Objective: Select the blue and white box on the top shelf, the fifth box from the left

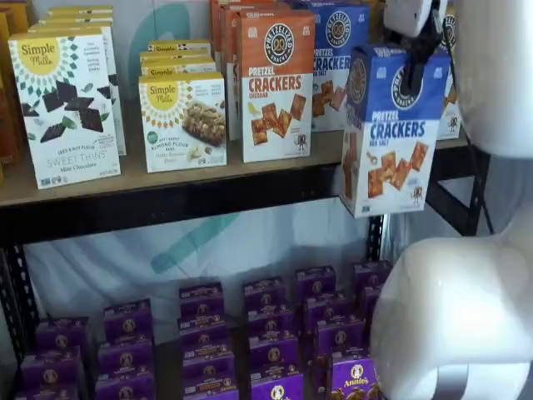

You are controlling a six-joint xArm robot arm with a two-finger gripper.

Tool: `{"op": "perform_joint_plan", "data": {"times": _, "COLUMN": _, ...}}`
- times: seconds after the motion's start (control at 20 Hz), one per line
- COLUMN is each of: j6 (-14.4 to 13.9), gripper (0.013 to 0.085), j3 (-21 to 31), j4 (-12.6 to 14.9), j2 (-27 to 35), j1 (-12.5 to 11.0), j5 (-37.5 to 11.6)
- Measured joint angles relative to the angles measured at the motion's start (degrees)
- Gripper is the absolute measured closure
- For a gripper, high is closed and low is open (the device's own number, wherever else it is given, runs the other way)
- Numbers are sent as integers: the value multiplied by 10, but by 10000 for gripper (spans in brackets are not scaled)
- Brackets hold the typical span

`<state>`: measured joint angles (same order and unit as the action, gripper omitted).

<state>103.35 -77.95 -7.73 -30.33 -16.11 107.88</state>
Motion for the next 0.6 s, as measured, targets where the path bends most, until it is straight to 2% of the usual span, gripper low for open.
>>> {"op": "perform_joint_plan", "data": {"times": 0.3, "j6": -2, "gripper": 410, "j3": 80, "j4": 9, "j2": -53, "j1": 8, "j5": -26}}
{"op": "perform_joint_plan", "data": {"times": 0.6, "j6": -7, "gripper": 410, "j3": 138, "j4": 16, "j2": -92, "j1": 16, "j5": -46}}
